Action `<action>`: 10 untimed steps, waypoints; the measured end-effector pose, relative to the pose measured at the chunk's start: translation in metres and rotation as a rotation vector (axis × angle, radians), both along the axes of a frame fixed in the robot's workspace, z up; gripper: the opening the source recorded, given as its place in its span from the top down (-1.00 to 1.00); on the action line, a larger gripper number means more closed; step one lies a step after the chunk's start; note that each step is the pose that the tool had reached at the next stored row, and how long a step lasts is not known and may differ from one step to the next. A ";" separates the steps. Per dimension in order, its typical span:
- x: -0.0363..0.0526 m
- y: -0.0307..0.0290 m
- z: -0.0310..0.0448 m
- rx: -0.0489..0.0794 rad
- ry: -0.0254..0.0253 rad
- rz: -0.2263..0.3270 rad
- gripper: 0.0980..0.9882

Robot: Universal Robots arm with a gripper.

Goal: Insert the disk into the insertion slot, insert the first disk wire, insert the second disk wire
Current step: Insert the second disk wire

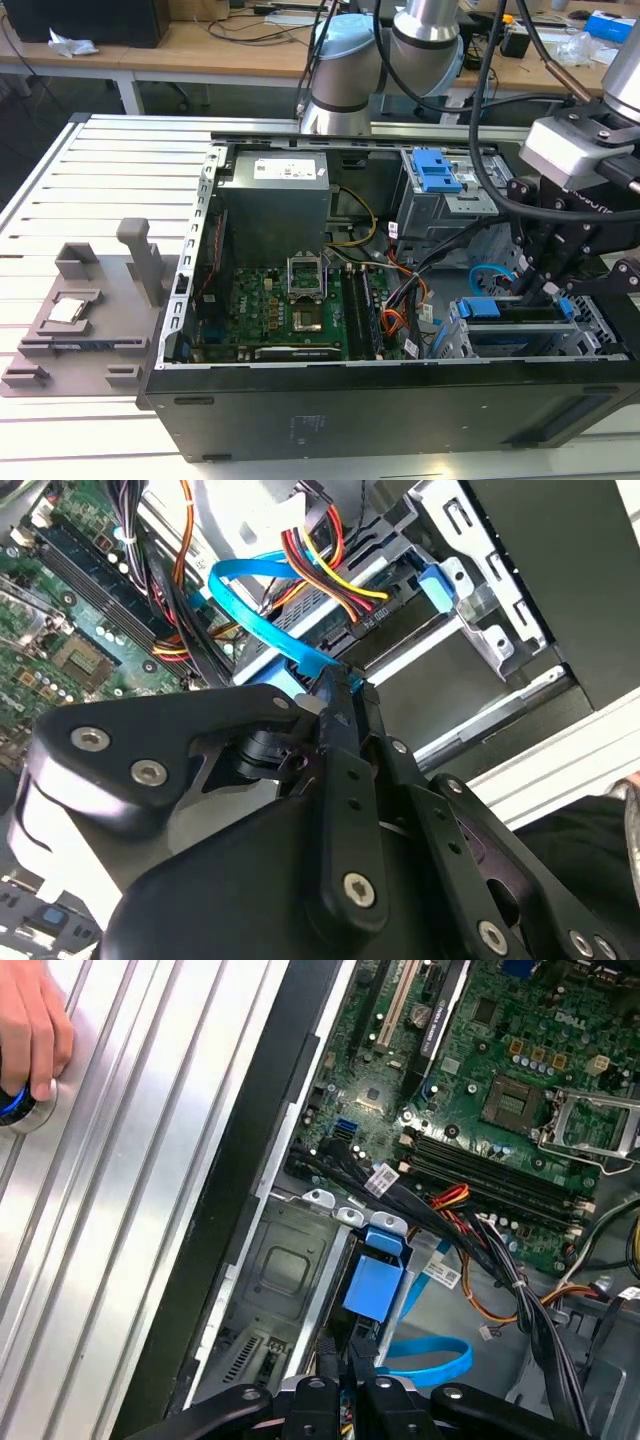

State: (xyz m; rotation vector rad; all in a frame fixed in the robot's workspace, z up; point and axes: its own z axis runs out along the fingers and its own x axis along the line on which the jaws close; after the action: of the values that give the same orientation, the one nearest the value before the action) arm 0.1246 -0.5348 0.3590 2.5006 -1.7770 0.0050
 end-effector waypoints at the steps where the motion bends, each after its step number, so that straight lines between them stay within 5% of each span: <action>1: 0.0001 0.0000 0.0000 0.000 0.0000 -0.029 0.86; 10: 0.0000 0.0000 -0.0001 0.000 0.0000 -0.236 0.86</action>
State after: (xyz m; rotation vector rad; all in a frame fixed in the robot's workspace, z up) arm 0.1246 -0.5348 0.3589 2.2741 -2.0589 -0.0083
